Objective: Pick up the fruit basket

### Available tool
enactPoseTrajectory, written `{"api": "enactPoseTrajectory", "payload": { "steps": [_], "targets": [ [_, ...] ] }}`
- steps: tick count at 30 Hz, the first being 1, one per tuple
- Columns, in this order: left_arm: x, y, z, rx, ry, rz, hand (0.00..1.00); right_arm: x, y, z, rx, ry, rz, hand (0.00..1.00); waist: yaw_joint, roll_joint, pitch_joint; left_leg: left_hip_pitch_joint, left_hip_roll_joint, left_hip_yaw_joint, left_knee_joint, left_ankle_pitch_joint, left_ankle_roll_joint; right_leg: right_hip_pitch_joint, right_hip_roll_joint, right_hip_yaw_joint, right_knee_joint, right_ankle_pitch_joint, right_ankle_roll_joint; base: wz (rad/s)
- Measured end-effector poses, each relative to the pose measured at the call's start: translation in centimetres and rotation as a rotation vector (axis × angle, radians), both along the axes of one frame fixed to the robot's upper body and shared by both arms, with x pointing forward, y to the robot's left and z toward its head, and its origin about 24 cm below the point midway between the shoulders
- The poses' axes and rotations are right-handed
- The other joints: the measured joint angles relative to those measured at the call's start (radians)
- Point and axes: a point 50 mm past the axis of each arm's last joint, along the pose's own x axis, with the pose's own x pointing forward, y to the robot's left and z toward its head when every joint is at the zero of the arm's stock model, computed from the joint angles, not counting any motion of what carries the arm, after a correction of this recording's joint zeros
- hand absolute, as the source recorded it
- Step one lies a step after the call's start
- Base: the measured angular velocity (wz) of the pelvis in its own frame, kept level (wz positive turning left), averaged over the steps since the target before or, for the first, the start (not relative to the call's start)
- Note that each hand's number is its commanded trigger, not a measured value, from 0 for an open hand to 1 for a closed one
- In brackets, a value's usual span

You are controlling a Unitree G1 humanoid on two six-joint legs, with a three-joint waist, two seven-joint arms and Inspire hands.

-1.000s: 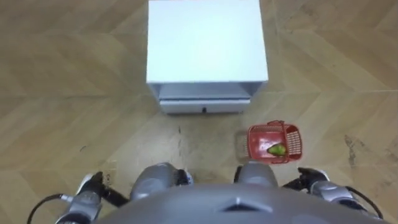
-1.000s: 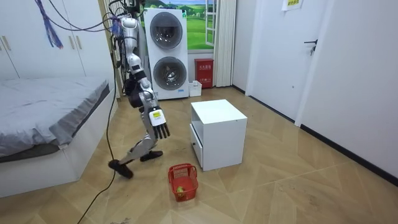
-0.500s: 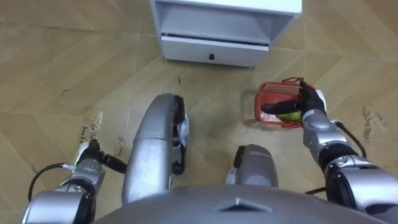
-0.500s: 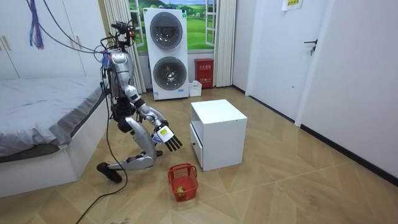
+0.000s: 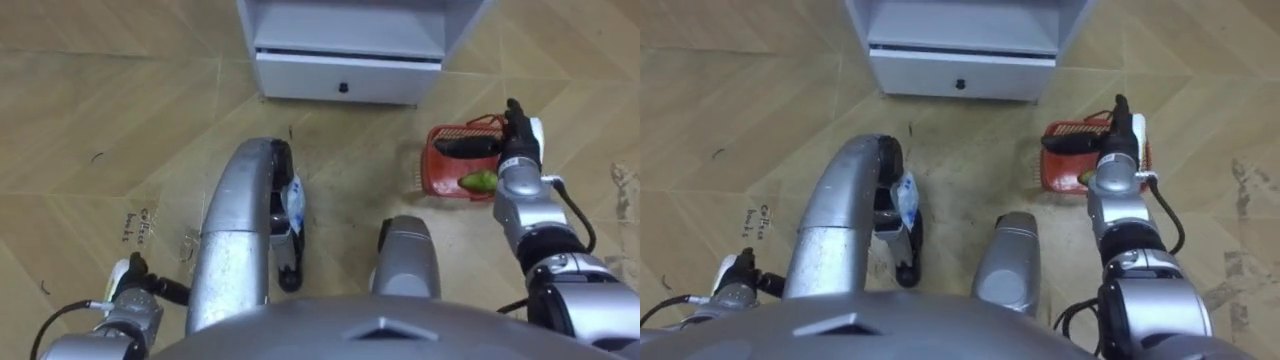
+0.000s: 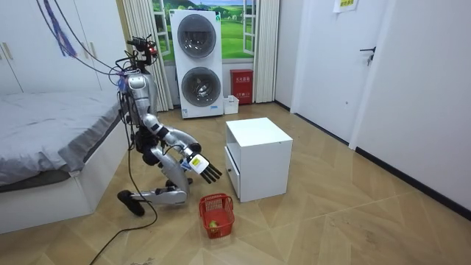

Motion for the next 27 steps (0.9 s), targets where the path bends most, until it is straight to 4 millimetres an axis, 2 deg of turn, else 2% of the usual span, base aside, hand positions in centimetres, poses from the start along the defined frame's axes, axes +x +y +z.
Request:
{"api": "enactPoseTrajectory", "payload": {
  "steps": [6, 9, 12, 13, 14, 15, 16, 17, 18, 19, 20, 22, 25, 27],
  "targets": [
    [-0.4, -0.3, -0.1, -0.002, 0.01, -0.048, 0.0, -0.7, -0.4, -0.2, -0.037, 0.008, -0.041, 0.0, -0.029, -0.003, 0.0008, -0.004, 0.002, 0.0, 0.002, -0.002, -0.044, -0.016, 0.002, 0.009, 0.027, -0.019, -0.012, 0.01],
    [-0.1, -0.5, -0.1, -0.005, -0.001, -0.072, 0.0, 0.0, -0.4, 0.5, -0.053, -0.032, -0.047, 0.0, -0.031, -0.004, 0.001, -0.025, 0.002, 0.0, 0.016, 0.006, -0.072, -0.033, -0.01, 0.011, 0.065, -0.037, -0.031, 0.01],
    [-0.5, -0.6, -0.2, -0.008, 0.004, -0.081, 0.0, 0.8, -0.2, 1.2, -0.053, -0.07, -0.037, 0.0, -0.028, -0.013, 0.0046, -0.037, 0.001, -0.002, 0.062, 0.01, -0.08, -0.023, -0.005, 0.028, 0.112, -0.047, -0.042, -0.04],
    [-0.8, -0.6, -0.2, -0.01, 0.008, -0.087, 0.0, 1.2, -0.1, 1.5, -0.057, -0.09, -0.023, 0.0, -0.028, -0.016, 0.0048, -0.048, 0.001, -0.008, 0.1, 0.011, -0.083, -0.009, 0.012, 0.038, 0.141, -0.052, -0.051, -0.07],
    [-1.2, -0.6, -0.2, -0.012, 0.015, -0.089, 0.0, 1.3, 0.1, 1.6, -0.065, -0.099, -0.002, 0.0, -0.028, -0.024, 0.005, -0.064, 0.0, -0.015, 0.148, 0.021, -0.102, 0.02, 0.03, 0.046, 0.17, -0.06, -0.053, -0.21],
    [-1.5, -1.4, -0.5, -0.04, 0.022, -0.096, 0.0, 1.8, -0.2, 2.1, -0.087, -0.111, 0.021, 0.0, -0.017, -0.009, 0.0133, -0.092, 0.003, -0.037, 0.198, 0.03, -0.117, 0.027, 0.073, 0.048, 0.184, -0.058, -0.048, -0.23],
    [-1.4, -1.7, -0.6, -0.056, 0.017, -0.104, 0.0, 2.1, -0.2, 2.3, -0.092, -0.121, 0.024, 0.0, -0.013, -0.005, 0.0135, -0.107, -0.009, -0.04, 0.194, 0.029, -0.127, 0.024, 0.076, 0.05, 0.183, -0.059, -0.048, -0.12],
    [-1.0, -1.8, -0.6, -0.078, 0.007, -0.12, 0.0, 2.3, -0.3, 2.6, -0.1, -0.131, 0.026, 0.0, -0.014, -0.009, 0.0156, -0.148, -0.03, 0.001, 0.104, 0.032, -0.122, 0.022, 0.067, 0.049, 0.175, -0.059, -0.044, 0.0],
    [-0.8, -1.8, -0.6, -0.083, 0.004, -0.123, 0.0, 2.3, -0.5, 2.7, -0.104, -0.133, 0.024, 0.0, -0.008, -0.011, 0.0168, -0.168, -0.031, 0.016, 0.064, 0.05, -0.116, 0.024, 0.071, 0.051, 0.171, -0.059, -0.042, -0.26],
    [-0.9, -1.8, -0.6, -0.085, 0.007, -0.121, 0.0, 2.4, -0.2, 2.7, -0.106, -0.134, 0.034, 0.0, 0.01, -0.009, 0.0079, -0.163, -0.042, 0.005, 0.051, 0.075, -0.129, 0.031, 0.078, 0.065, 0.159, -0.06, -0.04, -0.27],
    [-1.0, -1.7, -0.6, -0.08, 0.014, -0.117, 0.0, 2.4, -0.1, 2.7, -0.126, -0.135, 0.06, 0.0, 0.003, -0.014, 0.0031, -0.149, -0.044, 0.002, 0.049, 0.068, -0.116, 0.05, 0.074, 0.049, 0.137, -0.062, -0.037, -0.17],
    [-0.1, -1.7, -0.5, -0.076, 0.003, -0.153, 0.0, 2.6, -0.3, 2.9, -0.152, -0.144, 0.075, 0.0, 0.002, -0.014, 0.004, -0.145, -0.043, -0.005, 0.049, 0.065, -0.111, 0.058, 0.074, 0.039, 0.118, -0.063, -0.034, 0.07],
    [0.8, -2.1, -0.4, -0.081, -0.017, -0.178, 0.0, 2.7, -0.9, 3.2, -0.168, -0.147, 0.077, 0.0, 0.004, 0.002, 0.0145, -0.136, -0.043, -0.004, 0.054, 0.063, -0.109, 0.074, 0.077, 0.042, 0.117, -0.064, -0.035, -0.05],
    [0.8, -2.0, -0.4, -0.08, -0.016, -0.176, 0.0, 2.3, -1.0, 3.0, -0.166, -0.134, 0.075, 0.0, 0.005, 0.012, 0.0142, -0.138, -0.042, -0.004, 0.049, 0.061, -0.113, 0.068, 0.077, 0.042, 0.119, -0.064, -0.035, 0.0]
  ]
}}
